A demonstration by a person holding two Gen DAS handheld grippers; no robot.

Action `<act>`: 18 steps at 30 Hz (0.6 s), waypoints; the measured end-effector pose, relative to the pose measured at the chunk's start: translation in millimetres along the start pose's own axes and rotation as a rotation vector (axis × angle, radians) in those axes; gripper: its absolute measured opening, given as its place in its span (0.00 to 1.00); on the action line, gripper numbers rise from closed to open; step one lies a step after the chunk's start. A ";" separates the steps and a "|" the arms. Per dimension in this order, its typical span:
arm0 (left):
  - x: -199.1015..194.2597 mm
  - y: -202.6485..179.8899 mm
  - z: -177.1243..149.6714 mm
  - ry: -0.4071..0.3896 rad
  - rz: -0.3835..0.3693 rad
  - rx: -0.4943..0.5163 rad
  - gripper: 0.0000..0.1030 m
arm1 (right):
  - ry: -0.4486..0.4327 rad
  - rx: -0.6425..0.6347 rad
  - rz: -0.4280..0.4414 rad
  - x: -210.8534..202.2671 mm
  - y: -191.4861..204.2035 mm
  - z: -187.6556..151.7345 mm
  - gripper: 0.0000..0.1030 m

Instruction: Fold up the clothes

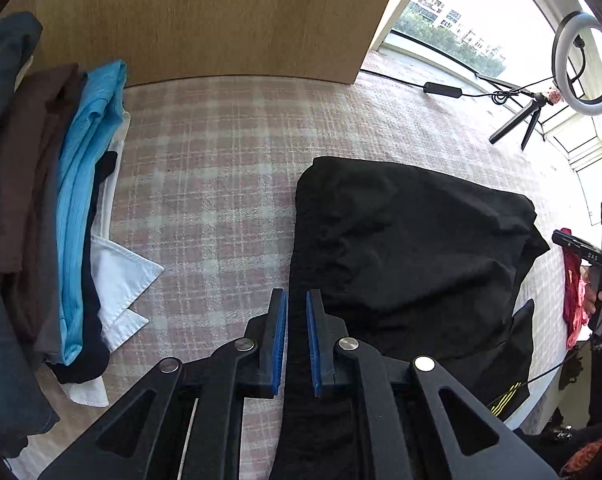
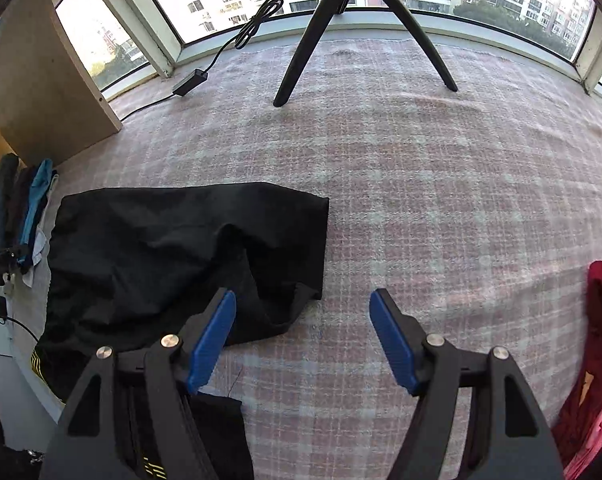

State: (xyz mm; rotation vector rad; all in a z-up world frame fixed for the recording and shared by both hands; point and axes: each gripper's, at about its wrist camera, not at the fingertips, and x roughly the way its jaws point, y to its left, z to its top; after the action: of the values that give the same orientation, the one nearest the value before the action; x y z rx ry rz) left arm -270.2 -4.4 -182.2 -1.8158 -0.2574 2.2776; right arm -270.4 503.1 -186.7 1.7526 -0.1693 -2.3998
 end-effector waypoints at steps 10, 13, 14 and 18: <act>62.8 -21.8 52.1 0.047 -0.058 0.010 0.18 | 0.116 -0.118 -0.021 56.6 31.8 10.6 0.45; 66.6 -38.5 51.2 0.053 -0.059 0.052 0.00 | 0.127 -0.147 -0.050 52.0 30.5 2.3 0.18; 63.7 -45.6 46.7 0.051 -0.077 0.077 0.01 | 0.125 -0.142 -0.055 49.5 28.2 0.0 0.15; 48.3 -73.0 15.9 0.057 -0.088 0.184 0.01 | 0.095 -0.142 -0.097 37.7 29.0 -2.9 0.12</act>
State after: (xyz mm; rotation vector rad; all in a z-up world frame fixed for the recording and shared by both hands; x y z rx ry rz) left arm -291.7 79.1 -204.2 -1.7380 -0.1116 2.1119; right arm -277.0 467.2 -217.3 1.8429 0.0979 -2.3220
